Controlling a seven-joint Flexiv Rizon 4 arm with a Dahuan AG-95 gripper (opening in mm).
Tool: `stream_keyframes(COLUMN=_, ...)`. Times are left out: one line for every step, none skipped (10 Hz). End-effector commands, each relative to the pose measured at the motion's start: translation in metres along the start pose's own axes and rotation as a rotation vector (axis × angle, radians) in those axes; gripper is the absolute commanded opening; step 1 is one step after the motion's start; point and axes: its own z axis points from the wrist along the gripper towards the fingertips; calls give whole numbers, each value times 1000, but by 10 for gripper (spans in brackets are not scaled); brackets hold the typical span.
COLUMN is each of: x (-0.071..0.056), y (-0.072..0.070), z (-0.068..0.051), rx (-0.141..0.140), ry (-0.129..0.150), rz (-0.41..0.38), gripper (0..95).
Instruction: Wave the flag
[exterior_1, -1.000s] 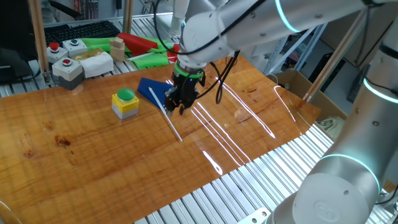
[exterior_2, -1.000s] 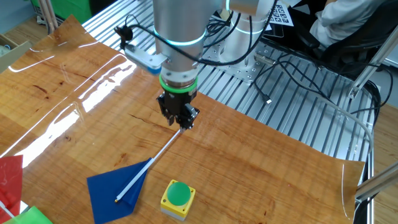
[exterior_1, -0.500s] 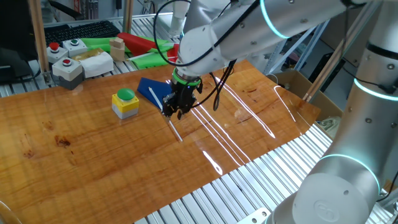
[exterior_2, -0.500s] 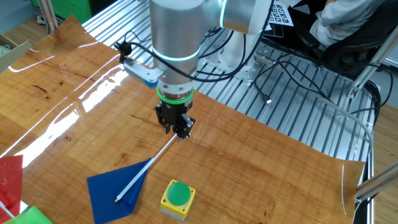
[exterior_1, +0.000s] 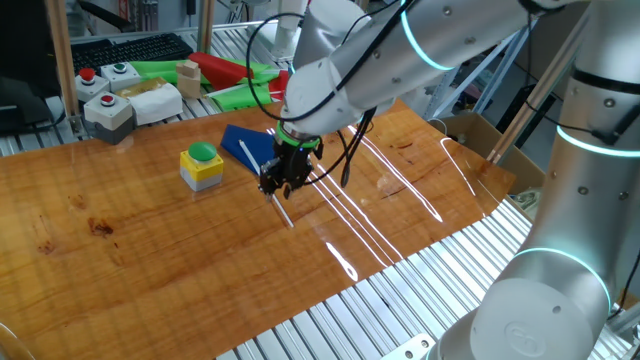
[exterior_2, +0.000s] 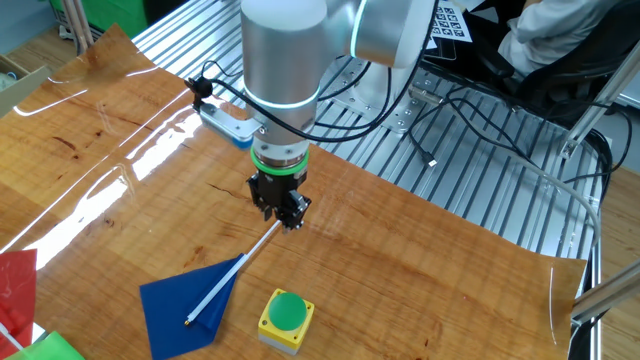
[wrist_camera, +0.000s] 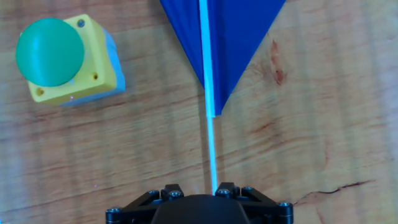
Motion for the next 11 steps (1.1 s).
stream_keyframes(x=1, y=-2, z=6, rx=2, ry=-7, rz=-1, gripper=380)
stream_keyframes(x=2, y=-4, z=9, rx=0, ry=-8, rz=-4, gripper=380)
stream_keyframes(x=2, y=-6, z=11, rx=-1, ry=-8, rz=-4, gripper=380)
stream_keyframes(x=2, y=-8, z=13, rx=-2, ry=-9, rz=-6, gripper=380)
stream_keyframes(x=2, y=-10, z=15, rx=-2, ry=-10, rz=-3, gripper=380)
stream_keyframes(x=2, y=-10, z=17, rx=-3, ry=-9, rz=-3, gripper=380)
stream_keyframes(x=2, y=-10, z=18, rx=-3, ry=-9, rz=-3, gripper=380)
stream_keyframes(x=3, y=-11, z=19, rx=-3, ry=-15, rz=-3, gripper=380)
stream_keyframes(x=3, y=-11, z=20, rx=-3, ry=-15, rz=-4, gripper=380)
stream_keyframes(x=3, y=-12, z=21, rx=-3, ry=-15, rz=-4, gripper=190)
stream_keyframes(x=3, y=-12, z=21, rx=-3, ry=-16, rz=-5, gripper=190)
